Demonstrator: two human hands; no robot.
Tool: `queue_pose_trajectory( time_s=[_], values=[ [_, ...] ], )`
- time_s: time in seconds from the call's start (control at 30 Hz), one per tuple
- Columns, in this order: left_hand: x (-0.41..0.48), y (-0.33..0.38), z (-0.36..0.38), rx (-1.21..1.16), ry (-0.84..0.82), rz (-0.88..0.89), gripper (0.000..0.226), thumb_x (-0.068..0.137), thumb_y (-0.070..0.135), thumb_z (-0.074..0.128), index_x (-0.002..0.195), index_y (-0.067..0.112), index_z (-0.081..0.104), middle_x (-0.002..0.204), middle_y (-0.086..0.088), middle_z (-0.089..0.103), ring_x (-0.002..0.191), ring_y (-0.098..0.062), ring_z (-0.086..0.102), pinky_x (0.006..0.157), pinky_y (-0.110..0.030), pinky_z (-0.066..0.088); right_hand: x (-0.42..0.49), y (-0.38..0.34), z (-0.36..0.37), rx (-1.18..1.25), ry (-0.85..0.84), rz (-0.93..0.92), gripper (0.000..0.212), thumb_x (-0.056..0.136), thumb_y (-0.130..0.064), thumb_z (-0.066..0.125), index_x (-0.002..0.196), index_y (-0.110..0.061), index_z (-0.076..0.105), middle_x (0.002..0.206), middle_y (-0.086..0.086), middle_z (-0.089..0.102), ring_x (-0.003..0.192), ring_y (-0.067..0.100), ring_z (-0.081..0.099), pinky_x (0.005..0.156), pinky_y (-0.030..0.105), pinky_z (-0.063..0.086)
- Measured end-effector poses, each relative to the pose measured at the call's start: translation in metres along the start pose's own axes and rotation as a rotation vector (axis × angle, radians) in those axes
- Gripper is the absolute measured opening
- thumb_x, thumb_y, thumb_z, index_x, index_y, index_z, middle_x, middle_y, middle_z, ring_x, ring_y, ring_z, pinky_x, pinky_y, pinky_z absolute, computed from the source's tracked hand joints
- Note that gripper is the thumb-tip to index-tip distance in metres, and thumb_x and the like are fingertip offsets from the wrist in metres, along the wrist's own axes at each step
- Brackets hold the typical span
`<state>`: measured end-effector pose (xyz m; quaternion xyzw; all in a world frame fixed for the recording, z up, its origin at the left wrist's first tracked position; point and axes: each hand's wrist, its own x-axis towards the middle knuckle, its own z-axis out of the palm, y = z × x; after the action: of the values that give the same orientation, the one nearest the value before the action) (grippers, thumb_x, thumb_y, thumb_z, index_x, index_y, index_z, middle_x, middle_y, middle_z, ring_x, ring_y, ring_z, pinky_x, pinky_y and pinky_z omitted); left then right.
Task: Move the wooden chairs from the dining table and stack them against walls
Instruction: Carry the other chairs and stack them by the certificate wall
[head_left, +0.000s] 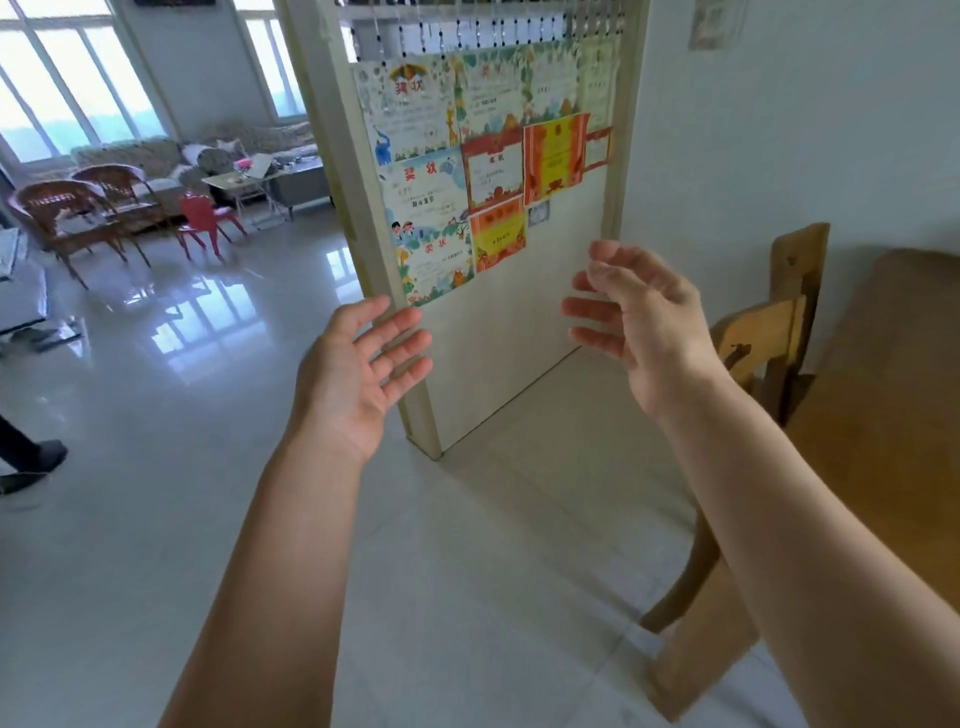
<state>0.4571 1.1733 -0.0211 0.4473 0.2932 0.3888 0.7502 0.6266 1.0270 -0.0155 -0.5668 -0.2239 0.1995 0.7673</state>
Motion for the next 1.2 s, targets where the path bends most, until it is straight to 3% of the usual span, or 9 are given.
queue_pose_trajectory(
  time_s=[0.17,0.37,0.6,0.8,1.2],
  values=[
    [0.08,0.001,0.007,-0.003,-0.092,-0.055,0.022,0.092,0.025,0.056,0.109,0.014,0.063,0.098,-0.006,0.076,0.085,-0.02,0.074,0.066,-0.033,0.059,0.054,0.021,0.019,-0.019,0.09,0.014,0.014,0.095,-0.015,0.06,0.104,-0.019,0.069,0.098,0.004,0.068,0.08,0.02,0.071,0.075,0.039,0.058],
    [0.166,-0.024,0.041,-0.003,-0.182,-0.119,0.021,0.093,0.026,0.055,0.11,0.015,0.063,0.101,-0.006,0.075,0.084,-0.02,0.074,0.069,-0.034,0.059,0.122,0.037,0.01,-0.046,0.194,0.014,0.022,0.096,-0.013,0.058,0.116,-0.012,0.065,0.102,0.007,0.067,0.085,0.023,0.07,0.08,0.04,0.058],
    [0.276,-0.059,0.131,-0.044,-0.397,-0.19,0.025,0.095,0.029,0.049,0.113,0.015,0.06,0.097,-0.004,0.075,0.081,-0.018,0.073,0.069,-0.034,0.058,0.236,0.047,-0.037,-0.01,0.319,-0.007,0.015,0.096,-0.012,0.056,0.107,-0.012,0.066,0.097,0.008,0.067,0.081,0.022,0.07,0.075,0.037,0.059],
    [0.364,-0.09,0.228,0.016,-0.437,-0.264,0.024,0.097,0.026,0.047,0.114,0.014,0.058,0.098,-0.005,0.073,0.08,-0.019,0.071,0.077,-0.036,0.057,0.346,0.05,-0.086,0.033,0.392,-0.016,0.013,0.096,-0.011,0.056,0.102,-0.014,0.067,0.092,0.007,0.071,0.079,0.022,0.073,0.064,0.032,0.058],
    [0.485,-0.191,0.384,-0.002,-0.65,-0.593,0.02,0.097,0.024,0.044,0.105,0.015,0.06,0.088,-0.006,0.074,0.07,-0.019,0.07,0.062,-0.03,0.059,0.475,0.062,-0.196,-0.069,0.604,0.004,0.015,0.097,-0.013,0.056,0.107,-0.014,0.068,0.094,0.007,0.072,0.077,0.02,0.073,0.062,0.03,0.057]
  ],
)
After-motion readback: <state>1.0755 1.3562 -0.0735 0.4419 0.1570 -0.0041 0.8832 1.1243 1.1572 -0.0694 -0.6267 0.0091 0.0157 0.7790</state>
